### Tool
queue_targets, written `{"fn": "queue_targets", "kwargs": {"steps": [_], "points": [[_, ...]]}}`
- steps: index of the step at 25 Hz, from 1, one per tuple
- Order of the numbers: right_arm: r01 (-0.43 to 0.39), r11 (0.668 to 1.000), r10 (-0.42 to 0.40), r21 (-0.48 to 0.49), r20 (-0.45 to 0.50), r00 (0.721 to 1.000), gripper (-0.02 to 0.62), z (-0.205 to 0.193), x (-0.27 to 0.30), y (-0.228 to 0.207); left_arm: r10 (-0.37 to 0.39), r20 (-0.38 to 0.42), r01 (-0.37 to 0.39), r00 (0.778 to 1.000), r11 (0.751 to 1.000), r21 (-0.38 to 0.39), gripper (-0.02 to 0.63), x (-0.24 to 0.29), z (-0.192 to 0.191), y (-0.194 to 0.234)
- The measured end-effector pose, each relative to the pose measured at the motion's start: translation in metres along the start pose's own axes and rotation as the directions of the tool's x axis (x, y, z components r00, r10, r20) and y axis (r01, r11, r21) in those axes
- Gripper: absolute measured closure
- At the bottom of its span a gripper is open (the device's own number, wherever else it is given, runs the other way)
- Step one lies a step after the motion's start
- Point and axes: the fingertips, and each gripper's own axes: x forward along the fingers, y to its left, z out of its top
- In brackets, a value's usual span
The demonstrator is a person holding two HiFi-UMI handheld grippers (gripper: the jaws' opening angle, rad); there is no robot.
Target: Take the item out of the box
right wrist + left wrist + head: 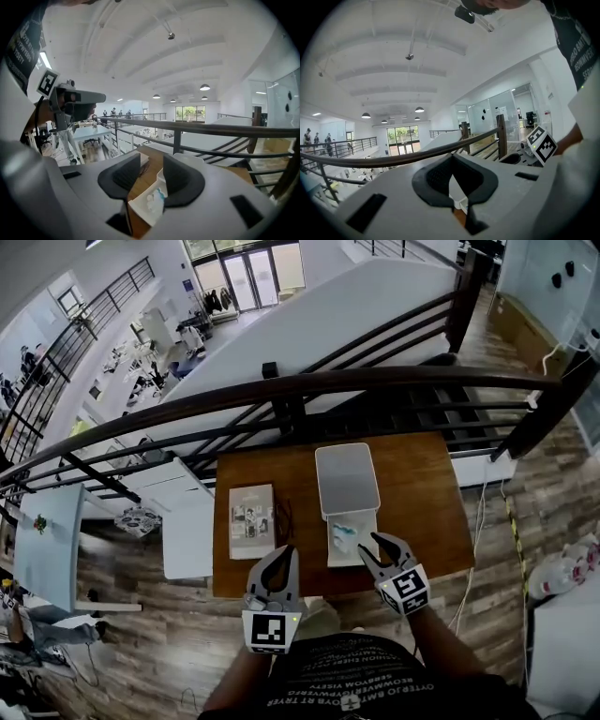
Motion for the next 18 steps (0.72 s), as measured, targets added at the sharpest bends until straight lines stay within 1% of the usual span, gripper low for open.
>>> {"fn": "queue_targets", "kwargs": {"steps": [2, 4, 6, 9, 15, 18], "points": [[0.000, 1.000, 0.000, 0.003, -0.038, 0.999, 0.457, -0.012, 0.009, -0.005, -0.007, -0.012, 0.007, 1.000, 1.000, -0.011, 0.600, 0.008, -0.004, 0.003], [-0.002, 1.000, 0.003, 0.010, -0.072, 0.997, 0.456, -0.024, 0.019, -0.011, -0.013, -0.007, 0.013, 1.000, 1.000, -0.002, 0.600, 0.017, -0.005, 0.008], [-0.002, 1.000, 0.003, 0.022, -0.090, 0.996, 0.454, -0.034, 0.031, -0.013, -0.023, -0.010, 0.023, 1.000, 1.000, 0.012, 0.600, 0.024, -0.008, 0.014], [-0.002, 0.999, 0.006, 0.033, -0.124, 0.992, 0.454, -0.051, 0.050, -0.013, -0.041, -0.029, 0.041, 0.999, 0.999, 0.010, 0.600, 0.030, -0.015, 0.022], [-0.014, 0.998, 0.027, 0.058, -0.228, 0.973, 0.442, -0.093, 0.079, -0.020, -0.056, -0.035, 0.057, 0.998, 0.998, 0.011, 0.600, 0.045, -0.026, 0.031], [-0.023, 0.997, 0.042, 0.072, -0.271, 0.962, 0.438, -0.109, 0.092, -0.021, -0.055, -0.072, 0.054, 0.996, 0.998, -0.016, 0.600, 0.048, -0.034, 0.037]]}}
